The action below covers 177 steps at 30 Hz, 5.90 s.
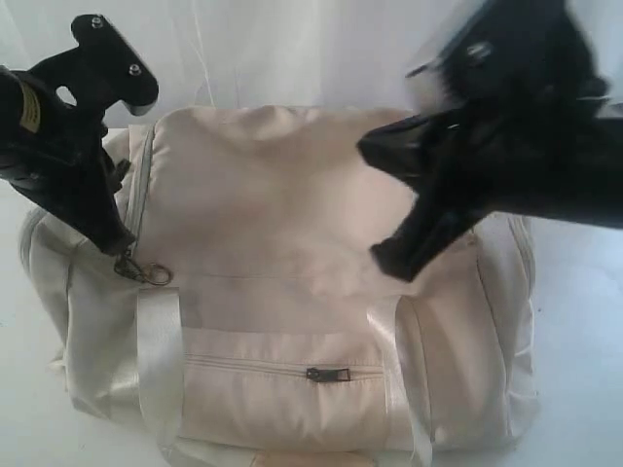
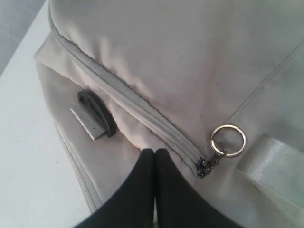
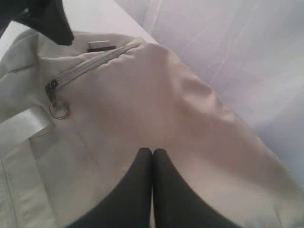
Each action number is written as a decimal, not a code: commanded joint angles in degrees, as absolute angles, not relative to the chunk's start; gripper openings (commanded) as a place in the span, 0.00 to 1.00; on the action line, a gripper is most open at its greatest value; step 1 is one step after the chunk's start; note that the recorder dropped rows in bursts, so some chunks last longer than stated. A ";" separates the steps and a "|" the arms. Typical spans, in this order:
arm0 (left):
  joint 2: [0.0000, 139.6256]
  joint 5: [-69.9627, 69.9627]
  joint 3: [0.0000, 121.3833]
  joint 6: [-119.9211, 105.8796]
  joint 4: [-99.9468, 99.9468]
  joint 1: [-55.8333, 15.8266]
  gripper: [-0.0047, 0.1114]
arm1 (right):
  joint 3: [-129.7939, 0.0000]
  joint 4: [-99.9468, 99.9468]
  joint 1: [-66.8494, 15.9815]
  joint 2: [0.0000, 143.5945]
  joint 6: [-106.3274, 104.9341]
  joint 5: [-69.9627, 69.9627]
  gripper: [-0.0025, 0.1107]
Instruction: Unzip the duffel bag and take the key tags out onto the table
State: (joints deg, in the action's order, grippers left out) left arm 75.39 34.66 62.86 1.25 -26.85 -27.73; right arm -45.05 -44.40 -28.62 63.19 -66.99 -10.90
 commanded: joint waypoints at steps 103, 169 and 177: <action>63.66 39.04 50.71 -7.66 0.00 -24.11 0.77 | -55.43 -41.95 -46.23 92.89 -52.57 -3.62 0.52; 63.64 35.63 50.71 -7.81 1.43 -24.11 0.77 | -58.79 -41.51 -46.23 102.48 -48.62 3.22 0.58; 63.64 35.31 50.71 -7.66 1.43 -24.11 0.77 | -58.88 -41.63 -46.23 102.48 -46.82 -0.34 0.48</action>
